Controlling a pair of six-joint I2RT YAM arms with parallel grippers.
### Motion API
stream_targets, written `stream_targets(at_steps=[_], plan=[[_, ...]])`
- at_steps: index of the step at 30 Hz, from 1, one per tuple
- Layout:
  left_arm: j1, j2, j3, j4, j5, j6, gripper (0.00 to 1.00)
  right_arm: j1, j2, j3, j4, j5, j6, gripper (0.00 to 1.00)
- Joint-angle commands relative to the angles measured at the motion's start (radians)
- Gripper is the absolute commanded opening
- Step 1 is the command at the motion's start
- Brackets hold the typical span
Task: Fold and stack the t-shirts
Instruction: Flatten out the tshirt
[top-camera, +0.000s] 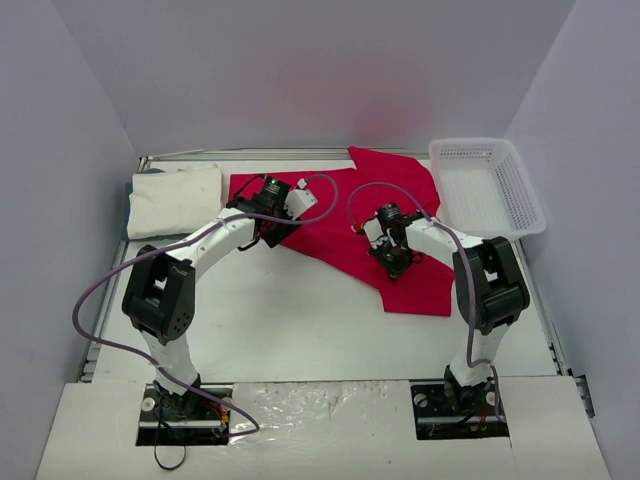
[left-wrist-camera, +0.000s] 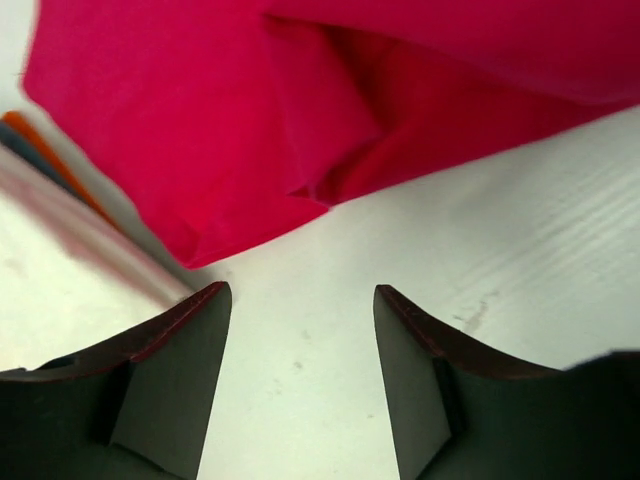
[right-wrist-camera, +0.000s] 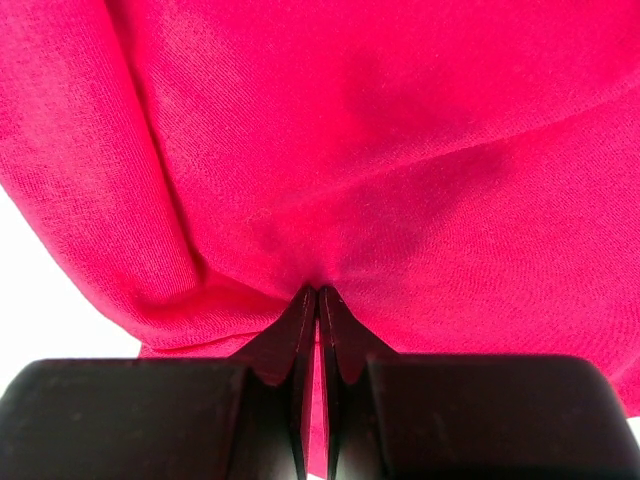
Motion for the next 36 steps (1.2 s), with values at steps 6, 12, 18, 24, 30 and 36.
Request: stream_targets(at_steps=[6,12,18,24,30,36], plan=[[0.007,-0.021,-0.062,-0.036,0.297,-0.060,0.44,-0.001,0.118,-0.069,0.027,0.078,-0.012,0.00],[0.005,0.055,-0.059,0.015,0.288,-0.074,0.47,-0.001,0.121,-0.071,0.026,0.081,-0.012,0.00],[0.007,0.104,-0.045,0.088,0.211,-0.082,0.47,-0.001,0.125,-0.071,0.026,0.083,-0.012,0.00],[0.007,0.126,-0.018,0.133,0.176,-0.088,0.47,0.001,0.126,-0.074,0.027,0.087,-0.015,0.00],[0.007,0.135,0.018,0.150,0.150,-0.088,0.47,0.001,0.131,-0.074,0.026,0.094,-0.018,0.00],[0.007,0.169,0.054,0.157,0.128,-0.079,0.46,0.004,0.137,-0.077,0.027,0.103,-0.019,0.00]])
